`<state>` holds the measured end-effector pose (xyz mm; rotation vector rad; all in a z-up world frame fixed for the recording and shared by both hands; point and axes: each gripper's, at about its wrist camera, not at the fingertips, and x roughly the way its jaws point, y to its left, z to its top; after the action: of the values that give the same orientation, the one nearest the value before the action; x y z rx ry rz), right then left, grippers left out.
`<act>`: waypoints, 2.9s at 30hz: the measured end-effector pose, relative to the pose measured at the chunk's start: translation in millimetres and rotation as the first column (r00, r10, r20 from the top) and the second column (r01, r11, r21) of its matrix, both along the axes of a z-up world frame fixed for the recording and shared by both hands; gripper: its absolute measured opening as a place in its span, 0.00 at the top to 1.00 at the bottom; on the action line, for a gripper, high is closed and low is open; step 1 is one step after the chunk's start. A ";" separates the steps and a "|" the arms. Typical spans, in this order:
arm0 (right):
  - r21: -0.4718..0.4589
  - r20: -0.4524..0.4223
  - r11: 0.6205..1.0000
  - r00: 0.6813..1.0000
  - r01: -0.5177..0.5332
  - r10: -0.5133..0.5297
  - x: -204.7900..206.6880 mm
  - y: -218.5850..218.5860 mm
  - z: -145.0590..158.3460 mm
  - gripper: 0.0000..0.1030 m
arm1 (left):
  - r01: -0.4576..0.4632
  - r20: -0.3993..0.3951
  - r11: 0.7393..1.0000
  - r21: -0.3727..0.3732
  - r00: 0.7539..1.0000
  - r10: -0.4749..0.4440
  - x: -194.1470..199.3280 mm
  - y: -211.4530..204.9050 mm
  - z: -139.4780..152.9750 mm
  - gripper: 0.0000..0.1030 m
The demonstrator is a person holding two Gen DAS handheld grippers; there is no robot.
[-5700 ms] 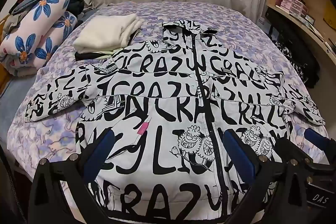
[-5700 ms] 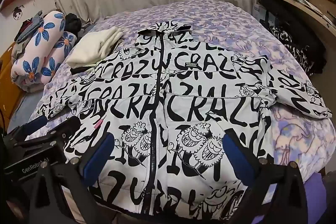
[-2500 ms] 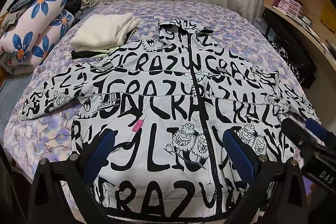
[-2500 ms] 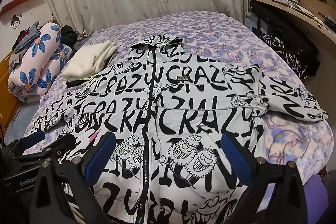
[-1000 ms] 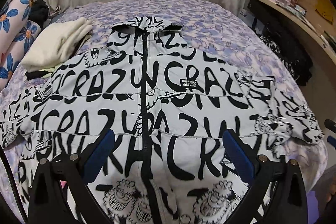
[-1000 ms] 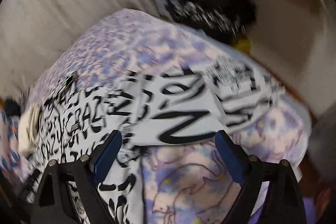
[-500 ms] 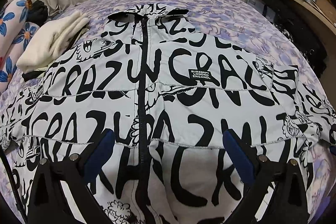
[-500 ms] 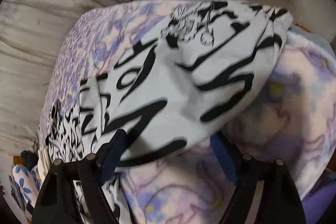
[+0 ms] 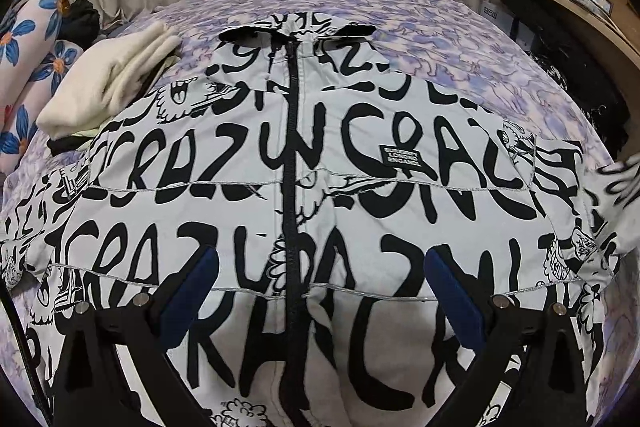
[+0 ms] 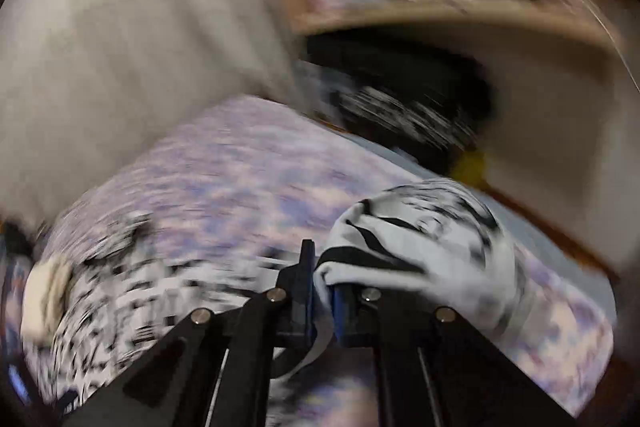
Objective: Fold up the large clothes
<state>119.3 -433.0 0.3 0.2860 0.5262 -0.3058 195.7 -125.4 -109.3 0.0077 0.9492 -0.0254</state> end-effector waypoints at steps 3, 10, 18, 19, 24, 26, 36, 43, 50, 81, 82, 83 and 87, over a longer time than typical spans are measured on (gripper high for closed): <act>-0.049 0.004 0.978 0.979 -0.204 0.204 15.3 59.5 11.5 0.93 | -0.013 0.000 1.000 -0.008 1.000 0.013 -0.2 8.3 0.0 0.01; -0.051 -0.244 0.786 0.771 -0.616 0.588 38.3 191.6 -45.6 0.85 | -0.051 -0.014 0.999 -0.016 0.999 0.051 1.8 33.2 -5.3 0.01; 0.138 -0.373 0.728 0.646 -0.671 0.666 18.1 210.1 -112.0 0.58 | -0.084 -0.056 0.996 -0.036 0.995 0.082 0.1 63.7 -15.7 0.01; 0.159 -0.367 0.732 0.648 -0.663 0.667 14.9 206.1 -113.8 0.58 | -0.079 -0.063 0.996 -0.045 0.995 0.076 -0.6 65.0 -16.0 0.01; 0.216 -0.334 0.796 0.723 -0.566 0.605 1.7 166.0 -106.5 0.58 | 0.005 -0.061 0.997 -0.072 0.998 -0.010 -5.4 52.3 -12.9 0.01; 0.243 -0.320 0.829 0.765 -0.504 0.559 1.8 144.0 -102.4 0.58 | 0.071 -0.056 0.996 -0.049 0.996 -0.074 -7.0 36.6 -12.3 0.01; 0.262 -0.337 0.933 0.883 -0.246 0.327 3.2 71.3 -103.7 0.58 | 0.334 -0.096 0.941 0.044 0.939 -0.329 -7.4 -48.9 -19.7 0.01; 0.280 -0.343 0.941 0.895 -0.192 0.284 -1.4 54.0 -112.0 0.58 | 0.408 -0.148 0.911 0.061 0.906 -0.396 6.4 -98.9 -31.1 0.01; 0.285 -0.349 0.941 0.894 -0.184 0.281 -3.1 48.1 -119.3 0.57 | 0.419 -0.247 0.906 -0.058 0.873 -0.419 30.4 -131.4 -44.7 0.01; 0.255 -0.360 0.945 0.887 -0.205 0.290 -10.7 55.7 -121.4 0.58 | -0.039 -0.232 0.955 -0.294 0.972 -0.032 55.7 121.6 -32.0 0.49; 0.249 -0.361 0.945 0.885 -0.211 0.293 -9.3 58.2 -121.0 0.58 | -0.051 -0.259 0.953 -0.300 0.965 -0.030 53.3 132.4 -43.6 0.40; 0.245 -0.361 0.945 0.884 -0.216 0.295 -8.4 59.8 -120.5 0.58 | -0.055 -0.282 0.943 -0.329 0.958 -0.043 50.5 140.3 -51.7 0.29; 0.221 -0.371 0.947 0.879 -0.231 0.301 0.1 65.2 -118.3 0.58 | -0.103 -0.313 0.863 -0.495 0.948 -0.066 55.5 168.6 -66.8 0.28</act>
<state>119.4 -367.9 -118.0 0.3137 0.9924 -0.0445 251.2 43.2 -176.1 -0.5106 1.2462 -0.2669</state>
